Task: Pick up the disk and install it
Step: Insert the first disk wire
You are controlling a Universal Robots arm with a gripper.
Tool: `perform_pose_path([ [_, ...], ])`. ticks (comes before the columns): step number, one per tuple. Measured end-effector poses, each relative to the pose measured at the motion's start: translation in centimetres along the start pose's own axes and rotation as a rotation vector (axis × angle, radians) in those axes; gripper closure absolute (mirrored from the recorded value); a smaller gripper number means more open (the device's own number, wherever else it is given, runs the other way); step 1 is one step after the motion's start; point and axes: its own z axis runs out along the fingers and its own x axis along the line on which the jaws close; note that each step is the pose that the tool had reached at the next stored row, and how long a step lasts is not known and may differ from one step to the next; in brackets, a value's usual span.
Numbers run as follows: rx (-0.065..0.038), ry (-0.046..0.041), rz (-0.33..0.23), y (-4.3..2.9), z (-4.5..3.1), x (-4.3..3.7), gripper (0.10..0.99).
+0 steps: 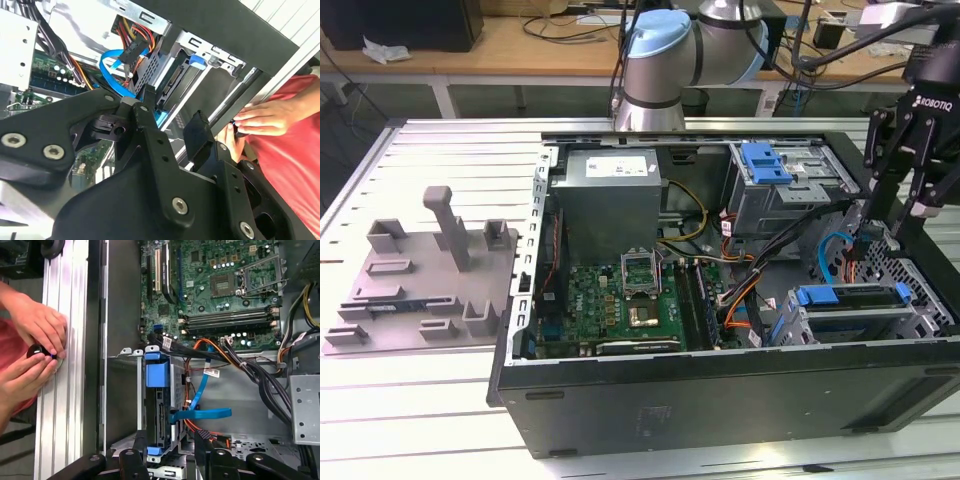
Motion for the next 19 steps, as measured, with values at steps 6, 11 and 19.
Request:
perform_pose_path([
  [6,-0.013,-0.0051,0.04,-0.24,0.05,-0.07,0.58],
  [11,-0.017,-0.008,0.064,-0.49,0.03,-0.22,0.58],
  [19,-0.011,0.0028,0.078,-0.81,-0.29,-1.74,0.58],
])
